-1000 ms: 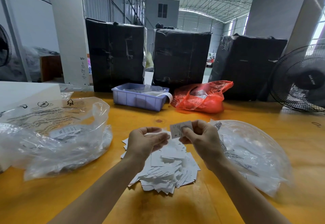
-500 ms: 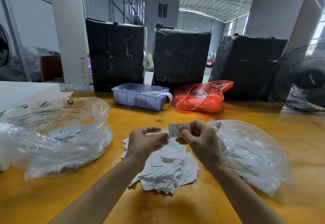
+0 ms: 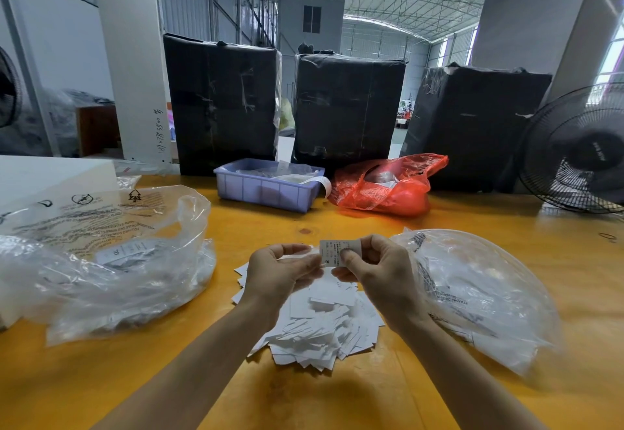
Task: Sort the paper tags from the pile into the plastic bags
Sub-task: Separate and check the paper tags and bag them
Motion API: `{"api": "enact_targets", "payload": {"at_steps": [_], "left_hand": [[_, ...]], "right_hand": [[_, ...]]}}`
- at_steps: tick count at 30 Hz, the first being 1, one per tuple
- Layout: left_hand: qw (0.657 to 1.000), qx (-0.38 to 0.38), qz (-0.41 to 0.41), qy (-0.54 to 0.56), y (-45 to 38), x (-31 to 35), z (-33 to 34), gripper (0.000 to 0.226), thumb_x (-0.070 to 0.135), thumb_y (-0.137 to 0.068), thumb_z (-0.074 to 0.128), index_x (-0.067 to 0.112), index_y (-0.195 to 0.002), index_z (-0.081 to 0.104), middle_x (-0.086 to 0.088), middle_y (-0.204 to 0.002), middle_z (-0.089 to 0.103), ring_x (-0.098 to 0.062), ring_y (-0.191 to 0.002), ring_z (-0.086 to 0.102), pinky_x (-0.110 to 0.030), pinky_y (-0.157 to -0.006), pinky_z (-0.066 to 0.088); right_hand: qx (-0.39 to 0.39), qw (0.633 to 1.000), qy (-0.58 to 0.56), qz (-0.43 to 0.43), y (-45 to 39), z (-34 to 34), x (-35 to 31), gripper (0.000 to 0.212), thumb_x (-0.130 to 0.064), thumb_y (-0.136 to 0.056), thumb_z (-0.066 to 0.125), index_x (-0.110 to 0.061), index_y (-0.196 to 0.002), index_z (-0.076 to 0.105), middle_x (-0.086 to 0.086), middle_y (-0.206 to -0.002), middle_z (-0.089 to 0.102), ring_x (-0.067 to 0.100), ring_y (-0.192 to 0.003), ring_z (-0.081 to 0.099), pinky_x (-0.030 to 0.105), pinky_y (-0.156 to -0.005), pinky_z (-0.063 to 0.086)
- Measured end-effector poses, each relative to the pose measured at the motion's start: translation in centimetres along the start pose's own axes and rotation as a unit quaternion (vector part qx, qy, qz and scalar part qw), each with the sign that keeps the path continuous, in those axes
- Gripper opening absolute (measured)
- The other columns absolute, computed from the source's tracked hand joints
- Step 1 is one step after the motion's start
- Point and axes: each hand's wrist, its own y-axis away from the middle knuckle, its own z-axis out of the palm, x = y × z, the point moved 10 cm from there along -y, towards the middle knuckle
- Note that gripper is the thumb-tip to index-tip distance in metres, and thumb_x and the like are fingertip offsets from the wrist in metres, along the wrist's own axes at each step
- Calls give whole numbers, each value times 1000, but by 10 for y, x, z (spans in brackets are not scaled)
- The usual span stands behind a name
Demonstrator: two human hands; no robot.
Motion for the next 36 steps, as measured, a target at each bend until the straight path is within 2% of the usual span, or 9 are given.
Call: {"api": "enact_targets", "payload": {"at_steps": [9, 14, 19, 22, 24, 26, 28, 32, 36], "left_hand": [[1000, 19, 7, -22, -1, 2, -4, 21, 8, -76, 74, 7, -93, 61, -19, -88, 70, -26, -76, 69, -23, -59, 56], [997, -37, -10, -65, 4, -3, 8, 15, 9, -77, 73, 4, -89, 64, -20, -87, 71, -25, -71, 71, -29, -65, 58], [997, -57, -8, -59, 6, -8, 17, 20, 14, -78, 73, -2, -89, 68, -23, -89, 70, -29, -73, 70, -34, -67, 60], [997, -30, -8, -72, 4, -10, 13, 17, 17, -79, 72, 1, -86, 70, -21, -90, 70, -29, -78, 68, -43, -76, 59], [999, -10, -16, -51, 2, -14, 8, 11, 15, -82, 70, 4, -83, 70, -17, -87, 71, -24, -74, 69, -39, -71, 59], [999, 24, -22, -33, 1, -17, 1, 7, 15, -84, 69, 8, -83, 68, -13, -85, 71, -21, -76, 68, -36, -71, 57], [998, 47, -37, 9, 2, -20, -2, 5, 16, -85, 68, 12, -81, 67, -10, -82, 70, -21, -79, 65, -35, -70, 54], [991, 40, -93, 91, 7, -27, 5, 3, 15, -81, 71, 13, -82, 69, -4, -76, 67, -18, -76, 61, -28, -61, 48], [991, -7, -110, 71, 10, -27, 12, 11, 18, -80, 71, 11, -87, 70, -5, -76, 69, -21, -80, 64, -31, -66, 49]], "right_hand": [[-84, 994, -33, 66, -1, 12, 13, 8, 3, -84, 65, -2, -81, 60, 11, -66, 67, 19, -55, 67, 26, -55, 56], [-115, 990, 71, 31, 1, 16, 9, 9, -7, -89, 62, -1, -87, 68, 0, -58, 58, 7, -51, 53, 19, -52, 45], [-221, 960, 150, 86, 14, 38, 16, 31, -21, -103, 33, -17, -96, 63, 0, -75, 53, 8, -67, 48, 16, -56, 43], [-285, 941, 163, 83, 22, 51, 13, 29, -18, -102, 33, -19, -107, 62, 1, -91, 56, 8, -80, 54, 14, -62, 46], [-265, 946, 178, 54, 20, 52, 11, 30, -19, -98, 46, -10, -126, 54, 10, -109, 54, 2, -82, 55, 10, -64, 48], [-182, 964, 194, 10, 13, 41, 6, 50, -22, -91, 61, -14, -138, 43, 6, -119, 51, 3, -84, 56, 12, -68, 50], [-110, 976, 185, -21, 9, 29, -3, 47, -22, -87, 67, -15, -131, 52, -1, -114, 56, 3, -82, 58, 12, -68, 50], [-112, 982, 147, -24, 11, 31, -2, 19, -18, -84, 70, -9, -100, 72, 1, -90, 71, 10, -80, 67, 19, -72, 54], [-54, 997, 11, 63, 7, 16, 14, 5, -11, -82, 71, -9, -86, 70, 5, -77, 69, 6, -66, 64, 18, -58, 49]]}}
